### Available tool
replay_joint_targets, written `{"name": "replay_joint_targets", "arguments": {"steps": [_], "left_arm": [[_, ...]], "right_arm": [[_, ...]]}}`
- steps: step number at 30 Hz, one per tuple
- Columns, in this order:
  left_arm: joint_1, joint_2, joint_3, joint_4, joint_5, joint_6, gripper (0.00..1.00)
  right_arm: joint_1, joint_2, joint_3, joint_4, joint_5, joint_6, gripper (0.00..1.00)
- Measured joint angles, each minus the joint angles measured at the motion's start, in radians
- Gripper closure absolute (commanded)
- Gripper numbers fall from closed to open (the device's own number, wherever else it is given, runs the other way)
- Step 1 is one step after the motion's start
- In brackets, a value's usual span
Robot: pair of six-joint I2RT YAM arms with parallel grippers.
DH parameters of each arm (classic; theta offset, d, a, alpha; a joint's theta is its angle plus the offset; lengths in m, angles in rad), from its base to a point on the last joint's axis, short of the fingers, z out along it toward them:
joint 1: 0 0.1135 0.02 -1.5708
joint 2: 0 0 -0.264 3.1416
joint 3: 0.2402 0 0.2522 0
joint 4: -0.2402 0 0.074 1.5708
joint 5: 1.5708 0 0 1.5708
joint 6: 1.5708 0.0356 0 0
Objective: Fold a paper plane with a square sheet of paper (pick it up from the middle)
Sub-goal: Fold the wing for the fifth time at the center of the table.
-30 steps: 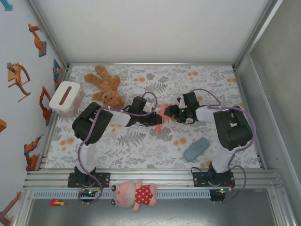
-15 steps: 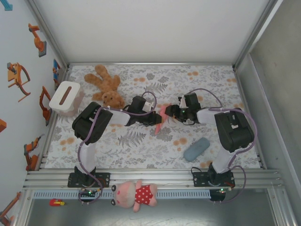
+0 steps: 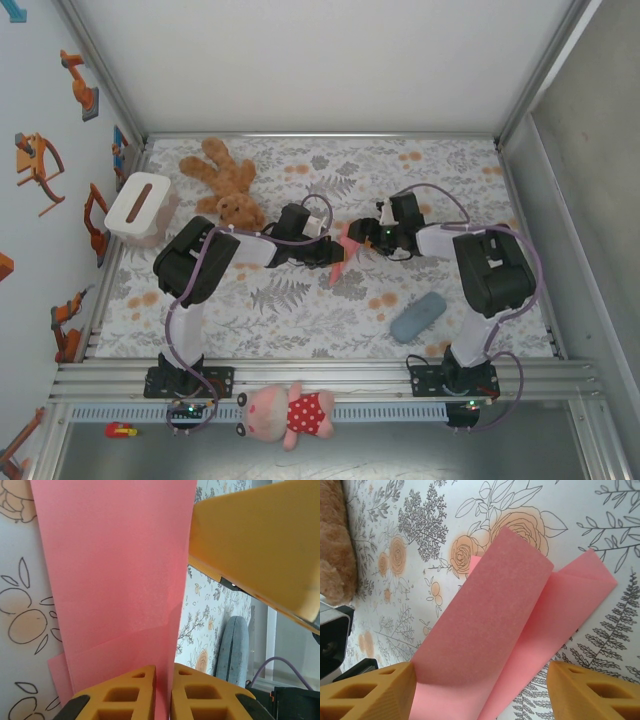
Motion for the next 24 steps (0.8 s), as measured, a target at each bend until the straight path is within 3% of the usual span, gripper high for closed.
{"name": "replay_joint_targets", "arguments": {"steps": [9, 24], "left_arm": [[0.000, 0.005, 0.000, 0.000, 0.002, -0.011, 0.70], [0.005, -0.089, -0.085, 0.010, -0.085, -0.011, 0.49]], "right_arm": [[0.023, 0.032, 0.088, -0.154, 0.092, -0.008, 0.45], [0.040, 0.049, 0.137, -0.235, 0.151, -0.008, 0.49]]}}
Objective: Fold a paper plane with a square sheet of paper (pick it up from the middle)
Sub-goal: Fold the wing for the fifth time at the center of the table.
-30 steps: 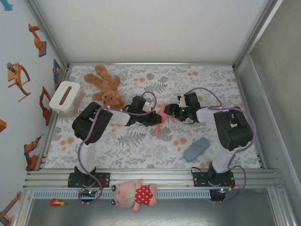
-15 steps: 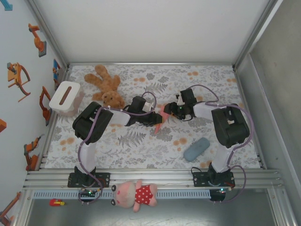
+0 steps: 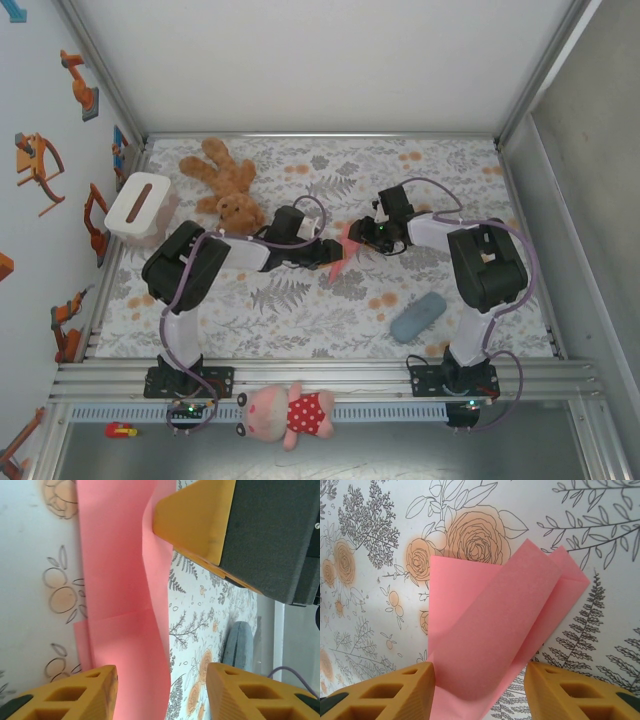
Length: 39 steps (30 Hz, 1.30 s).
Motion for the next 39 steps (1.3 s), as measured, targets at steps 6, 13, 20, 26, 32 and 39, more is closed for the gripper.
{"name": "replay_joint_targets", "arguments": {"steps": [6, 13, 20, 26, 32, 39], "left_arm": [[-0.014, -0.073, -0.034, -0.048, -0.116, 0.027, 0.48], [-0.095, -0.127, -0.021, -0.145, -0.251, 0.095, 0.48], [-0.124, -0.097, 0.033, -0.209, -0.298, 0.136, 0.47], [-0.125, -0.071, 0.055, -0.254, -0.323, 0.162, 0.48], [-0.127, -0.057, 0.061, -0.274, -0.330, 0.185, 0.51], [-0.126, -0.052, 0.064, -0.282, -0.333, 0.197, 0.61]], "right_arm": [[0.000, 0.002, 0.004, -0.006, 0.002, 0.006, 0.50], [0.000, 0.003, 0.004, -0.006, 0.003, 0.016, 0.50], [0.000, 0.005, 0.007, -0.010, 0.003, 0.019, 0.51], [0.000, 0.008, 0.011, -0.016, 0.004, 0.020, 0.52], [0.000, 0.009, 0.014, -0.022, 0.006, 0.020, 0.52], [0.000, 0.013, 0.018, -0.029, 0.010, 0.020, 0.54]]}}
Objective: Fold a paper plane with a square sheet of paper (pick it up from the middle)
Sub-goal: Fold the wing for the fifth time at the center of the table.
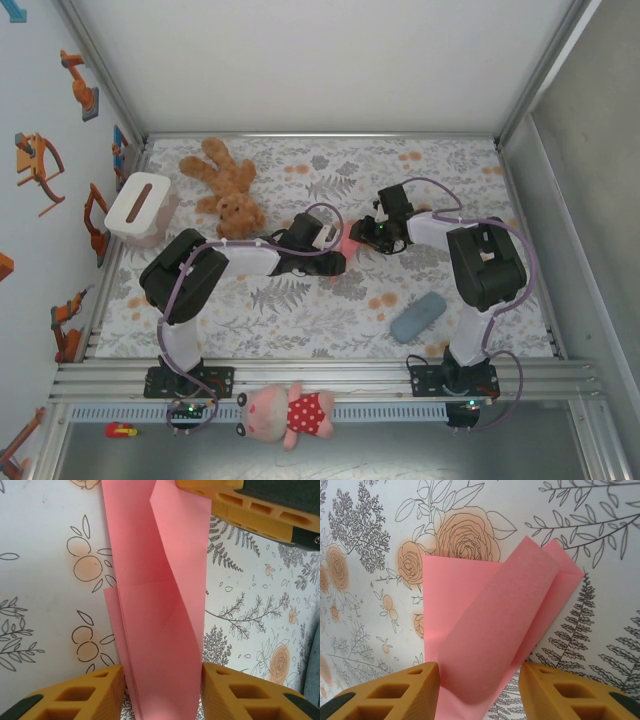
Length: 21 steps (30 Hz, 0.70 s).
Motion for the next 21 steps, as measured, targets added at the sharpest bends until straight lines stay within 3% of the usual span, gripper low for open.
{"name": "replay_joint_targets", "arguments": {"steps": [21], "left_arm": [[0.005, 0.015, 0.014, -0.035, -0.009, 0.015, 0.78]], "right_arm": [[0.000, 0.005, 0.005, -0.013, 0.016, 0.006, 0.59]]}}
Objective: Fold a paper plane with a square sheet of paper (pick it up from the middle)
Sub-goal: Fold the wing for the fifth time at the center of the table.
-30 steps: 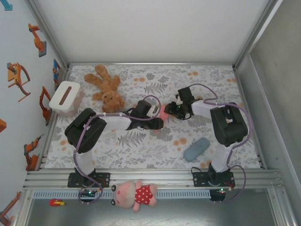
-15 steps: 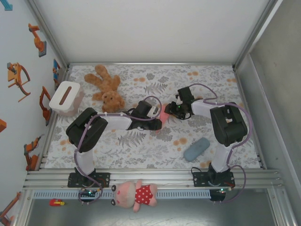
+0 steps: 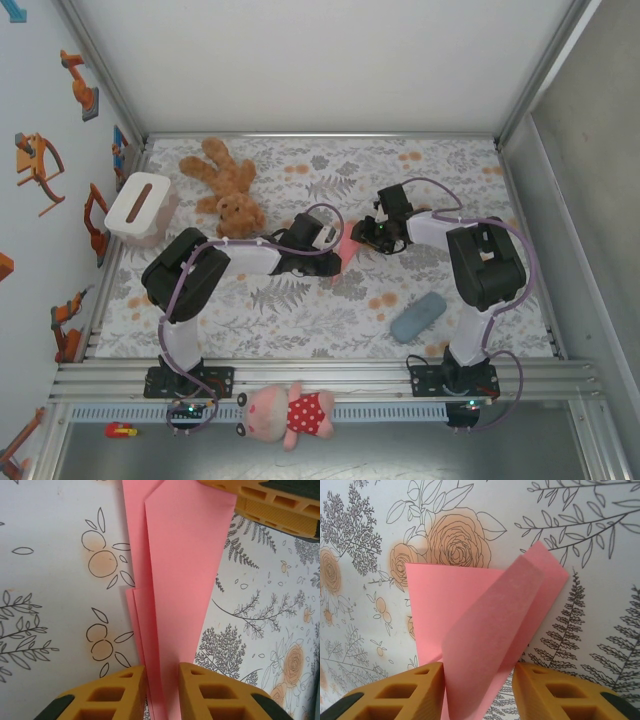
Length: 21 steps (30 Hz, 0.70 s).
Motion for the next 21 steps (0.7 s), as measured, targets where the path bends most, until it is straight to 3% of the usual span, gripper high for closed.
{"name": "replay_joint_targets", "arguments": {"steps": [12, 21], "left_arm": [[0.004, 0.014, 0.032, -0.049, -0.002, 0.000, 0.79], [0.005, 0.025, 0.063, -0.097, -0.002, 0.000, 0.79]], "right_arm": [[0.000, 0.002, 0.003, -0.006, 0.003, 0.000, 0.60], [0.002, -0.069, -0.025, -0.025, 0.033, -0.023, 0.48]]}}
